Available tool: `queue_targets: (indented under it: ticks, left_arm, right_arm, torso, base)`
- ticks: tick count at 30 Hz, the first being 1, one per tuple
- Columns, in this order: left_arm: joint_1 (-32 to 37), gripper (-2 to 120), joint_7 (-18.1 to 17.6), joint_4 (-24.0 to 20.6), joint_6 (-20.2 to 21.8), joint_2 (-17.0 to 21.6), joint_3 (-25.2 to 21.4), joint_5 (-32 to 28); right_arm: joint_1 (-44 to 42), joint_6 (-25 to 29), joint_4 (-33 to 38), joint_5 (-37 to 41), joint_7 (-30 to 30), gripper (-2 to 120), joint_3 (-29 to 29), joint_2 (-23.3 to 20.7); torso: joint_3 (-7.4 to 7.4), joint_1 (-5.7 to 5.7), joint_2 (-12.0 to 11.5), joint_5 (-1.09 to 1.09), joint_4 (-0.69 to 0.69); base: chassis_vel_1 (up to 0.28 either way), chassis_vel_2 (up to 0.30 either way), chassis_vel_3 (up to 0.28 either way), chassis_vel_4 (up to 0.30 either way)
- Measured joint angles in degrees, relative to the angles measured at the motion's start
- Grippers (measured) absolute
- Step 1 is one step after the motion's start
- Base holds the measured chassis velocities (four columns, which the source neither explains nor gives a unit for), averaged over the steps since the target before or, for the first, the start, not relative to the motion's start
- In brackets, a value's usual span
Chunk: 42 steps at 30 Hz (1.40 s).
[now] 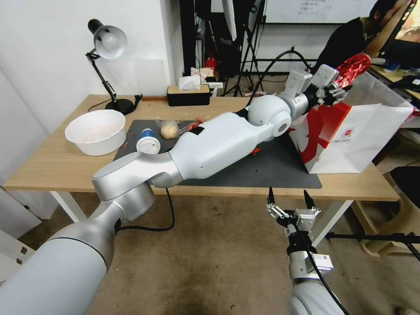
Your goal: Pick up the trash from the table and place it into the takeout bag.
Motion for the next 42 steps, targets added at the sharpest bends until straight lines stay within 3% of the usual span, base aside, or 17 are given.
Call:
queue_targets:
  ticks: [18, 32, 42]
  left_arm:
    - [-0.33, 46, 0.87, 0.02, 0.03, 0.06, 0.52, 0.15]
    - [-0.45, 97, 1.17, -0.28, -0.12, 0.08, 0.23, 0.37]
    - [0.92, 100, -0.05, -0.60, 0.14, 1.86, -4.05, 0.76]
  right_arm:
    - [0.49, -0.09, 0.00, 0.09, 0.29, 100, -0.16, -0.21]
    - [1.07, -0.23, -0.08, 0.18, 0.47, 100, -0.24, -0.41]
    - [1.24, -0.31, -0.09, 0.22, 0.56, 100, -0.24, -0.37]
  torso:
    - [0.00, 0.00, 0.00, 0.00, 0.00]
    - [0.00, 0.00, 0.00, 0.00, 0.00]
    - [0.00, 0.00, 0.00, 0.00, 0.00]
  base:
    - [0.000, 0.000, 0.000, 0.000]
    - [0.000, 0.000, 0.000, 0.000]
    - [0.000, 0.000, 0.000, 0.000]
